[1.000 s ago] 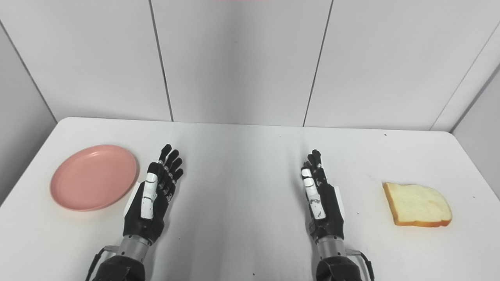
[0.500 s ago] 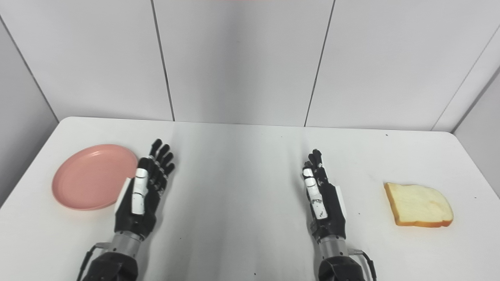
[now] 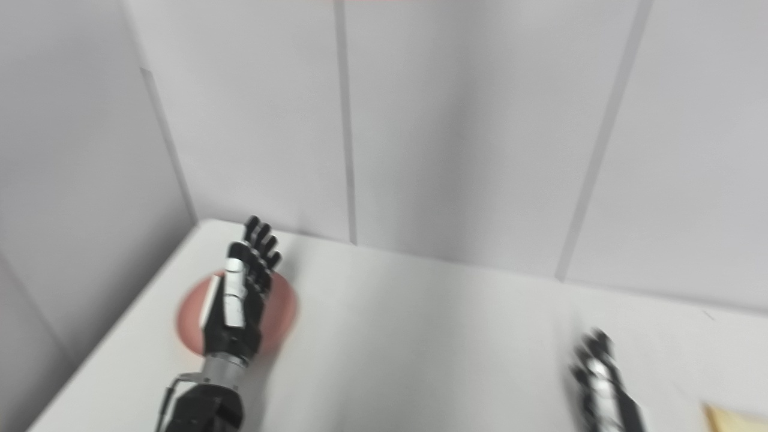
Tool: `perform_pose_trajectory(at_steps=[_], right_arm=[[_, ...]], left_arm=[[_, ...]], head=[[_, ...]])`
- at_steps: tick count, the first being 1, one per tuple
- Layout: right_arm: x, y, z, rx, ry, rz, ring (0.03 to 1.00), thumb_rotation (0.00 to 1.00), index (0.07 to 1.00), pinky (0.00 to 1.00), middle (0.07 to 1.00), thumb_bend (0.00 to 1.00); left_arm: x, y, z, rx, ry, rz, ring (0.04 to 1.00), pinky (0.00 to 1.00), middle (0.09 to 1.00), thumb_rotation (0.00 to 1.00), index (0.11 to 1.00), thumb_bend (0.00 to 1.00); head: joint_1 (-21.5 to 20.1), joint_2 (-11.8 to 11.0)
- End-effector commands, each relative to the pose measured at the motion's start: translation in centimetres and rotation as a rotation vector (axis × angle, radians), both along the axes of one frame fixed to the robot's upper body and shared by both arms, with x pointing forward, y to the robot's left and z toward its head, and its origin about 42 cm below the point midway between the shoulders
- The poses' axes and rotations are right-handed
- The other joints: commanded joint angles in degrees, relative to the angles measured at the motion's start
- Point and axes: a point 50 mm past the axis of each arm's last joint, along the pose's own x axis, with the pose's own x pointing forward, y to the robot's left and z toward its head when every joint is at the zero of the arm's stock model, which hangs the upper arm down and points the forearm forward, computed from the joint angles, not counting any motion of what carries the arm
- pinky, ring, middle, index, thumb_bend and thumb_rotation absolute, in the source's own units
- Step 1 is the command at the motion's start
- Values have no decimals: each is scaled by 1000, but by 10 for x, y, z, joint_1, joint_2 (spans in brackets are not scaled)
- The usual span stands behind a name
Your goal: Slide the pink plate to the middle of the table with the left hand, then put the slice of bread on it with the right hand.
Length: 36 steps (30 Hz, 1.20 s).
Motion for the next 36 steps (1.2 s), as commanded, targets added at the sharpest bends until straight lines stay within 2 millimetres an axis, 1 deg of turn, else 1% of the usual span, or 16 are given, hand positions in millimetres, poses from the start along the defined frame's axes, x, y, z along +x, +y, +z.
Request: perform_pose_trajectory(at_steps=[1, 5, 8, 11, 15, 19, 23, 28, 31, 32, 36], right_arm=[[9, 0, 20, 20, -85, 7, 1000, 827, 1000, 1000, 1000, 569], [8, 1, 20, 38, -76, 2, 1000, 815, 996, 1000, 1000, 601], [8, 0, 20, 39, -71, 0, 999, 809, 993, 1000, 998, 620], [9, -1, 19, 38, -70, 0, 992, 808, 989, 1000, 993, 595], [8, -2, 20, 40, -67, 2, 986, 812, 980, 1000, 985, 601], [8, -2, 20, 37, -70, 5, 982, 815, 972, 1000, 980, 603], [7, -1, 20, 36, -73, 7, 980, 809, 966, 1000, 975, 601], [7, -1, 21, 32, -74, 9, 977, 812, 962, 1000, 972, 611], [7, -1, 21, 32, -73, 9, 975, 808, 959, 1000, 971, 616], [7, -1, 21, 31, -74, 10, 973, 808, 957, 1000, 969, 616], [8, 0, 20, 37, -77, 16, 974, 805, 957, 1000, 969, 613]], left_arm=[[3, 8, 20, -2, -95, 28, 1000, 1000, 990, 1000, 975, 733], [4, 26, 21, -23, -119, 82, 976, 1000, 966, 1000, 968, 755], [6, 45, 20, -47, -132, 134, 950, 1000, 940, 1000, 950, 749], [9, 61, 17, -60, -135, 182, 905, 984, 883, 1000, 906, 751], [11, 78, 14, -58, -128, 246, 886, 973, 864, 1000, 879, 746], [14, 97, 7, -49, -91, 331, 838, 885, 815, 1000, 832, 742], [17, 109, 0, 1, -56, 400, 792, 824, 779, 1000, 810, 741], [20, 122, -9, 21, -4, 437, 772, 795, 759, 1000, 795, 748], [23, 126, -16, 34, 22, 453, 760, 780, 749, 1000, 787, 727], [24, 128, -18, 30, 30, 457, 756, 756, 749, 1000, 784, 724], [30, 131, -28, 28, 64, 473, 747, 727, 751, 1000, 786, 717]], head=[[10, -4], [18, -7], [22, -7], [24, -7], [25, -7], [25, -6], [25, -3], [24, -3], [21, -4], [21, -4], [22, -6]])
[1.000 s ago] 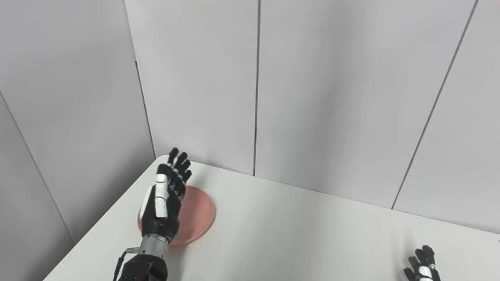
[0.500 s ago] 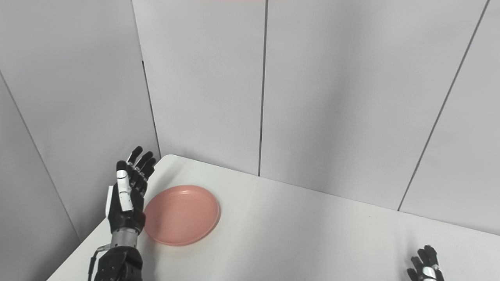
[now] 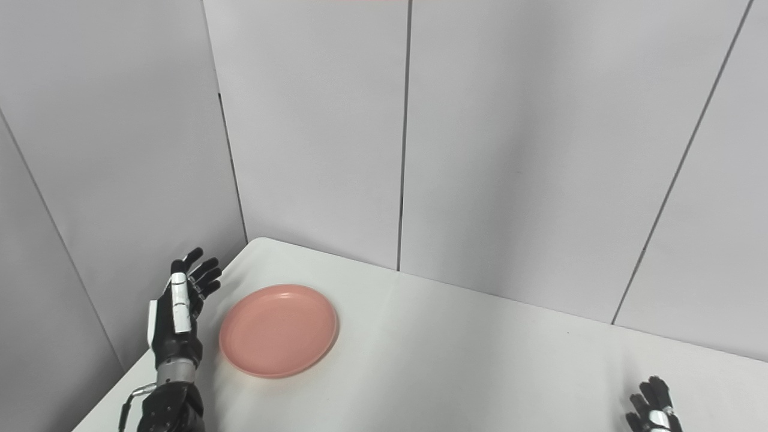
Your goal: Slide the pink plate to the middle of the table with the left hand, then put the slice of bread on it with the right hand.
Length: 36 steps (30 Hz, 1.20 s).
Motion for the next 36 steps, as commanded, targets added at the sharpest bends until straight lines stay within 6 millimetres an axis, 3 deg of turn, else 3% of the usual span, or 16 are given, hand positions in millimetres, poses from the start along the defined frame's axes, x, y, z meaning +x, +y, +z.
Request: perform_pose_trajectory(at_steps=[1, 9, 20, 28, 36], right_arm=[[6, 1, 17, 0, -69, 21, 977, 806, 959, 1000, 971, 611], [6, 0, 17, 0, -72, 22, 975, 808, 954, 1000, 968, 610], [6, 0, 18, -5, -70, 13, 972, 816, 952, 1000, 968, 629], [7, -1, 18, -11, -66, 8, 979, 823, 957, 1000, 972, 653], [6, -1, 18, -8, -66, 8, 981, 821, 957, 1000, 972, 666]], left_arm=[[13, 7, 23, 59, -76, 22, 744, 723, 750, 1000, 785, 717], [24, 2, 6, 20, -21, -79, 814, 822, 802, 1000, 823, 737], [31, -19, 3, 11, 27, -196, 831, 894, 816, 1000, 837, 761], [31, -30, 8, -26, 34, -305, 880, 879, 859, 1000, 866, 807], [29, -48, 15, -48, 15, -407, 881, 763, 888, 1000, 881, 785]], head=[[-1, -1], [-2, 0], [-7, 2], [-7, 4], [-15, 9]])
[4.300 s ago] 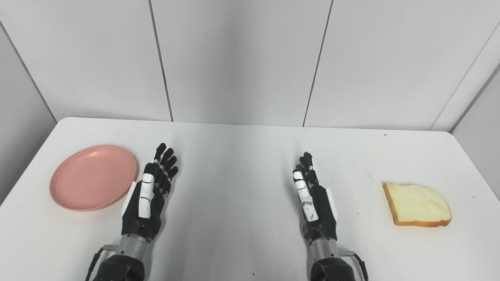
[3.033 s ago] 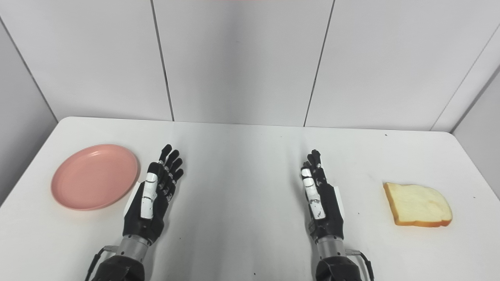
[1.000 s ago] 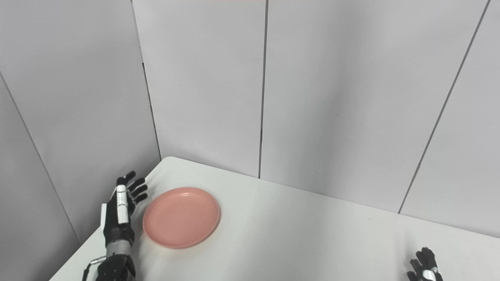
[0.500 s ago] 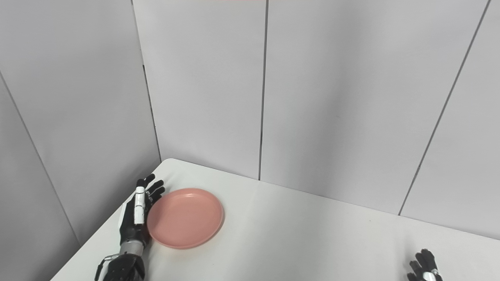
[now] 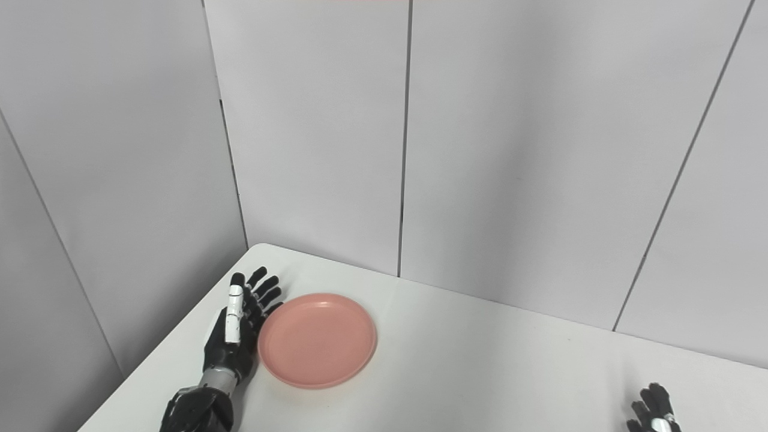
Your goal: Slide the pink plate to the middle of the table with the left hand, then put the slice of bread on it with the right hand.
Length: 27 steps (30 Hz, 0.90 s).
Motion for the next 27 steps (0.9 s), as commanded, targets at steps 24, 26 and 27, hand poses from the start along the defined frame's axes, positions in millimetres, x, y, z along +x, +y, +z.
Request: perform_pose_trajectory(at_steps=[24, 26, 27], right_arm=[[5, 2, 19, -3, -72, 3, 1000, 842, 989, 1000, 1000, 641], [6, 2, 19, -1, -67, 1, 1000, 838, 987, 1000, 1000, 645], [5, 2, 19, 0, -66, 1, 1000, 837, 987, 1000, 1000, 652]], left_arm=[[7, -108, -6, 57, 12, -251, 939, 815, 988, 1000, 956, 806], [5, -114, -7, 56, 12, -265, 945, 833, 991, 1000, 960, 798], [4, -117, -7, 55, 10, -274, 947, 838, 991, 1000, 963, 794]], head=[[-30, 11], [-34, 13], [-37, 13]])
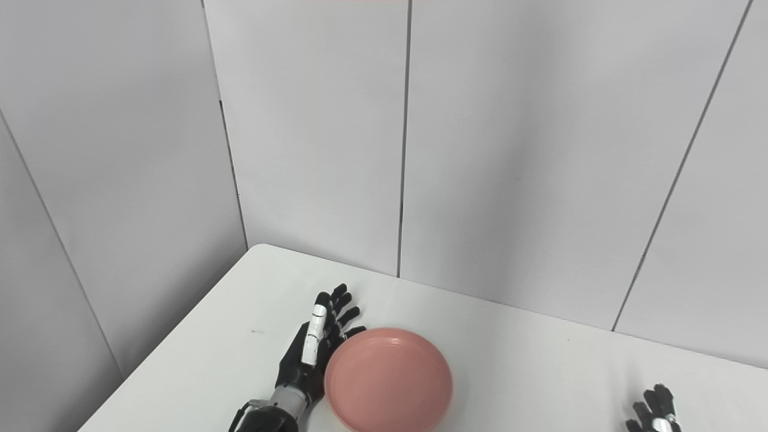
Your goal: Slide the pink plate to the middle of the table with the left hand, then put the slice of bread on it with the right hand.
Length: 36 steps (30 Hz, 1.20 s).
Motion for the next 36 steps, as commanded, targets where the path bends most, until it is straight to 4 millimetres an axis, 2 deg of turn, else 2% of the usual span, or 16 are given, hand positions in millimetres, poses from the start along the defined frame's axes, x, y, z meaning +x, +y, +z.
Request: perform_pose_trajectory(at_steps=[1, 3, 5, 10, 15, 20, 26, 29, 30, 31, 36], right_arm=[[5, 1, 19, 1, -64, 3, 1000, 835, 988, 1000, 1000, 652], [5, 1, 19, 1, -63, 4, 1000, 838, 988, 1000, 1000, 649], [5, 1, 19, -5, -68, 7, 1000, 837, 987, 1000, 998, 648], [3, 2, 21, -44, -87, 19, 1000, 898, 1000, 1000, 1000, 594], [-1, 5, 24, -46, -98, 20, 1000, 854, 994, 1000, 999, 585], [-1, 7, 24, -37, -106, 28, 992, 796, 979, 1000, 985, 607], [0, 17, 25, -9, -112, 28, 964, 730, 944, 1000, 959, 657], [0, 25, 30, -23, -122, 22, 956, 727, 941, 992, 959, 652], [-1, 27, 31, -26, -122, 20, 955, 728, 941, 989, 959, 655], [-1, 30, 34, -29, -122, 21, 955, 731, 942, 990, 960, 656], [-1, 45, 45, -33, -112, 16, 949, 751, 942, 996, 961, 653]], left_arm=[[0, -12, 1, 5, -6, -42, 951, 843, 992, 1000, 966, 787], [-2, -17, 1, 4, -7, -60, 958, 849, 994, 1000, 969, 779], [-5, -23, 1, -5, -13, -88, 979, 896, 999, 1000, 980, 780], [-14, -38, 1, -4, -55, -149, 998, 945, 1000, 1000, 999, 777], [-27, -54, -4, 2, -68, -161, 962, 882, 1000, 1000, 1000, 765], [-34, -59, -5, -25, -61, -193, 959, 869, 1000, 1000, 995, 789], [-42, -61, -4, -34, -61, -230, 979, 907, 1000, 1000, 996, 801], [-46, -59, 1, -32, -71, -240, 984, 906, 1000, 1000, 996, 806], [-48, -59, 2, -33, -74, -243, 991, 897, 1000, 1000, 996, 797], [-49, -58, 4, -32, -77, -245, 993, 889, 1000, 1000, 995, 794], [-55, -56, 11, -37, -81, -260, 989, 864, 1000, 1000, 991, 790]], head=[[-4, 0], [-12, 3], [-20, 5], [-49, 13], [-83, 22], [-117, 31], [-166, 51], [-205, 72], [-205, 72], [-226, 82], [-262, 104]])
